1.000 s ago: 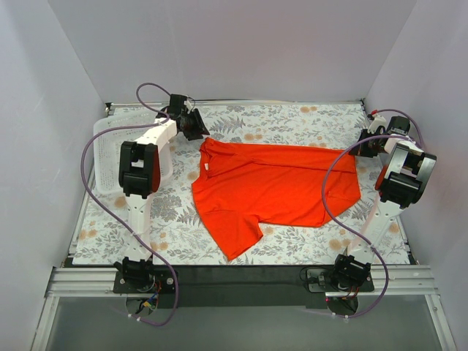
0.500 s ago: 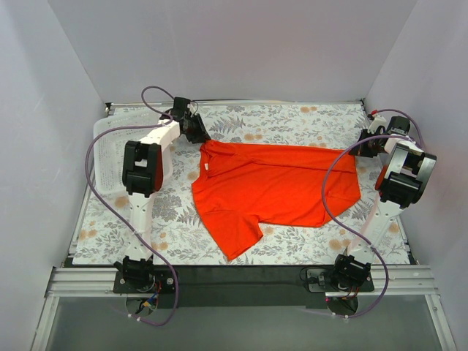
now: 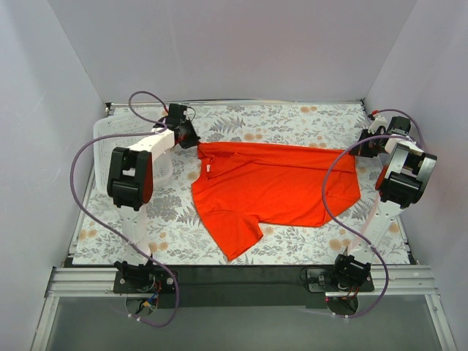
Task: Fold and stack the t-shirts
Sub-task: Fold the tshirt
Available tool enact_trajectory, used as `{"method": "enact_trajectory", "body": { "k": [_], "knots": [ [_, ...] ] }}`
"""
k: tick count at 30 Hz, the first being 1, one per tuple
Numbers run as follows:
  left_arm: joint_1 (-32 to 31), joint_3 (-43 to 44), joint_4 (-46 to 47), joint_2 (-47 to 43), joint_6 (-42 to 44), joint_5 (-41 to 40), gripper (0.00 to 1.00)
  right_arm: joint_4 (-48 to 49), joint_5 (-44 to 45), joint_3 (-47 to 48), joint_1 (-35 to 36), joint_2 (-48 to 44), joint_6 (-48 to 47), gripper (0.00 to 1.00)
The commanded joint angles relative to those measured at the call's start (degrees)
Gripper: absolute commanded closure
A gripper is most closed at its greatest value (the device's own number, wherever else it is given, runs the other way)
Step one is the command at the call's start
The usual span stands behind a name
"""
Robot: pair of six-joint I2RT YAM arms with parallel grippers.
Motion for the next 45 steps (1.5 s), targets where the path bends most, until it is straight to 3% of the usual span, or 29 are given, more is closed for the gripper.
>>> {"method": "enact_trajectory", "body": {
  "k": [1,7,10,11,12,14,16,20,25,28,29,31,32,34,38,45],
  "knots": [
    [0.5,-6.7,8.1,-11.2,-3.9,-10.8,1.00,0.9,2.2,1.1,-2.3,1.3,0.6,0.99],
    [2.0,-8.5,8.8,-11.4,-6.5,-7.1,1.00,0.9,1.9,0.9,-2.4,0.8,0.3,0.99],
    [2.6,-5.4,7.6,-8.1,-5.2,-0.5,1.00,0.9,1.7,0.8,-2.4,0.8,0.2,0.99],
    [2.7,-4.1,7.2,-7.5,-5.1,0.3,0.98,0.9,1.6,0.7,-2.4,0.8,0.2,0.99],
    [2.7,-3.4,6.8,-6.9,-4.8,0.6,0.86,0.9,1.4,0.7,-2.4,0.8,0.2,0.99],
    [2.8,-2.4,6.3,-6.0,-4.5,0.3,0.74,0.9,1.4,0.7,-2.4,0.8,0.1,0.99],
    [2.8,-1.7,5.8,-5.5,-3.8,-1.0,0.69,0.9,1.2,0.6,-2.4,0.8,0.0,0.99],
    [2.9,0.0,5.3,-6.7,-2.3,-2.5,0.64,0.9,1.0,0.7,-2.4,0.8,-0.1,0.99],
    [2.7,-2.8,9.2,-10.5,1.0,9.8,0.64,0.9,-0.4,0.7,-2.4,0.7,-0.8,0.99],
    [1.1,-5.9,10.2,-12.7,4.1,19.6,0.62,0.9,-2.5,-0.1,-2.4,-0.6,-2.1,0.84],
    [-0.8,-6.7,10.5,-13.4,8.6,21.4,0.60,0.9,-3.1,-0.2,-2.4,-0.9,-2.6,0.73],
    [-3.2,-7.6,8.7,-13.9,13.2,22.7,0.59,0.9,-4.9,-0.8,-2.4,-2.5,-4.0,0.60],
    [-5.6,-7.4,7.7,-13.7,18.0,23.0,0.58,0.9,-5.5,-1.4,-2.4,-3.1,-4.3,0.50],
    [-7.9,-7.9,5.9,-13.4,22.2,20.1,0.56,0.9,-8.0,-2.7,-2.4,-5.8,-6.9,0.39],
    [-11.1,-10.1,6.4,-13.9,25.1,13.9,0.55,0.8,-11.7,-6.2,-2.4,-11.3,-11.7,0.06],
    [-11.4,-19.9,9.0,-25.6,22.7,1.0,0.54,-3.2,-11.0,-8.7,0.4,-18.6,-20.5,0.02]
  ]
}}
